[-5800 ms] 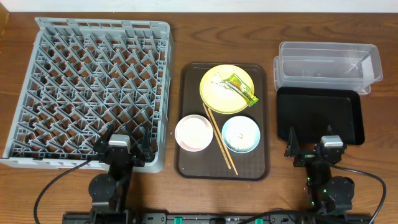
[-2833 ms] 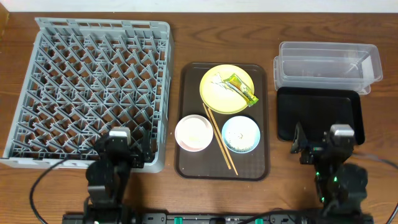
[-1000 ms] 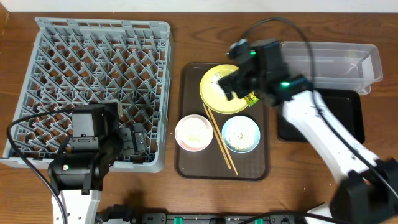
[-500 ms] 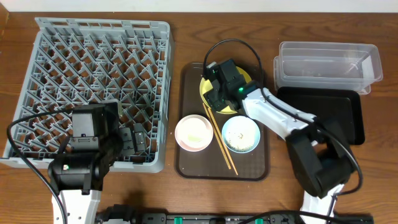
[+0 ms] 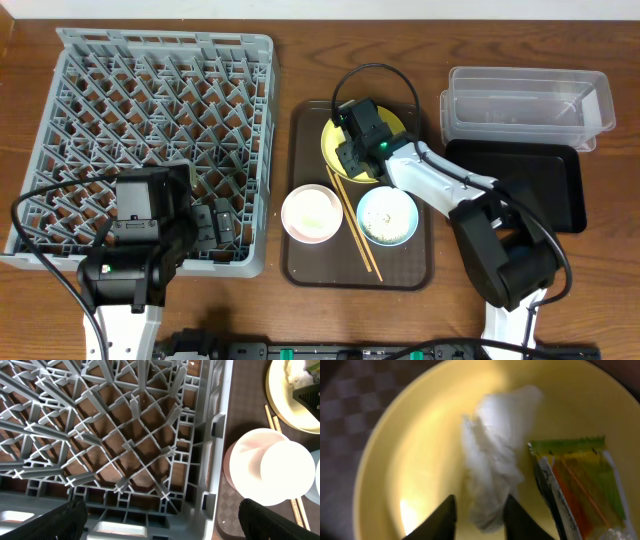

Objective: Sort waste into correct bins and load items into the dishwasher
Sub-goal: 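Lift the tissue with the right gripper and drop it into the clear bin, then return the right gripper to the plate and grasp the yellow candy wrapper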

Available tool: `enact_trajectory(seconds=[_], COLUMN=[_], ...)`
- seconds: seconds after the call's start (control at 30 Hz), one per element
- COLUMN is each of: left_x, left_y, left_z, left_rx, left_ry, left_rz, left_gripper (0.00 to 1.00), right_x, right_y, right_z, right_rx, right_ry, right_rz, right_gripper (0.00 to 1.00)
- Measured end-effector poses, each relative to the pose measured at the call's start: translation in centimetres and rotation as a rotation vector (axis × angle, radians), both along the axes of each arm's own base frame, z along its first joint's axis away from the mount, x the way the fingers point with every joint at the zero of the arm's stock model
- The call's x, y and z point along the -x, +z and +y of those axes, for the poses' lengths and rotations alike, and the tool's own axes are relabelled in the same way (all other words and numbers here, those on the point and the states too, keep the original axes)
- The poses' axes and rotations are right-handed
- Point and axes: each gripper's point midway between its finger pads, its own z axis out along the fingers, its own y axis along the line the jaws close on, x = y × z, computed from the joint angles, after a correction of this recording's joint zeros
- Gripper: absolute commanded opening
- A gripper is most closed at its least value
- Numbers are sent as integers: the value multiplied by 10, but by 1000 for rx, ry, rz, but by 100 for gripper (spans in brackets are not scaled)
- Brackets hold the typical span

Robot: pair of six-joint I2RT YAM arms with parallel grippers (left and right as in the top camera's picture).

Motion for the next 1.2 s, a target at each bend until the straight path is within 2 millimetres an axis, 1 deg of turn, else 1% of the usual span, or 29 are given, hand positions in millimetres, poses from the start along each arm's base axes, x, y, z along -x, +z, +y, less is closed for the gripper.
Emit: enact_trajectory(seconds=[0.13,0.23,0.3,0.37,0.43,0.47,0.53,0.6,0.63,0.7,0.73,0.77,0.87,0.9,0.97,1.0,1.03,1.13,1.2], left_x=[0,0,0,0,0,0,-1,-1,-1,-1,-1,-1,-1,-1,-1,-1,-1,-1,-1], left_y=[0,0,0,0,0,0,0,0,0,0,0,0,1,1,1,1,1,1,1], left_z=[0,0,0,0,0,0,0,0,0,0,0,0,0,0,0,0,0,0,0], left_rx=[0,0,0,0,0,0,0,0,0,0,0,0,0,0,0,0,0,0,0], left_ry=[0,0,0,0,0,0,0,0,0,0,0,0,0,0,0,0,0,0,0], left_rz=[0,0,0,0,-1,-1,-3,-3,-3,-3,-4,-4,-4,-4,-5,-5,-5,-5,-5], left_gripper=[98,98,98,98,98,98,98,98,98,98,98,98,98,98,98,98,98,98,98], right_x=[-1,0,0,-5,-10,-15,-22,-30,-33,-38,-39,-39,-37,-38,-39,-40,-41,-47,-53], right_y=[-4,-2,4,24,52,78,116,158,172,186,186,183,163,159,149,145,142,143,148], right_z=[-3,-4,-5,-5,-9,-15,-33,-66,-85,-123,-146,-163,-214,-224,-244,-249,-255,-260,-255], right_rx=[6,7,5,-16,-45,-69,-96,-119,-127,-136,-136,-140,-139,-142,-144,-148,-150,-172,-200], right_ry=[-23,-34,-36,-42,-56,-79,-139,-252,-319,-452,-534,-599,-787,-821,-891,-913,-931,-933,-890], right_rz=[3,2,-4,-40,-93,-142,-215,-295,-319,-341,-336,-318,-263,-254,-236,-229,-229,-247,-259], right_gripper=[2,1,1,1,1,1,1,1,1,1,1,1,7,13,38,52,60,67,70])
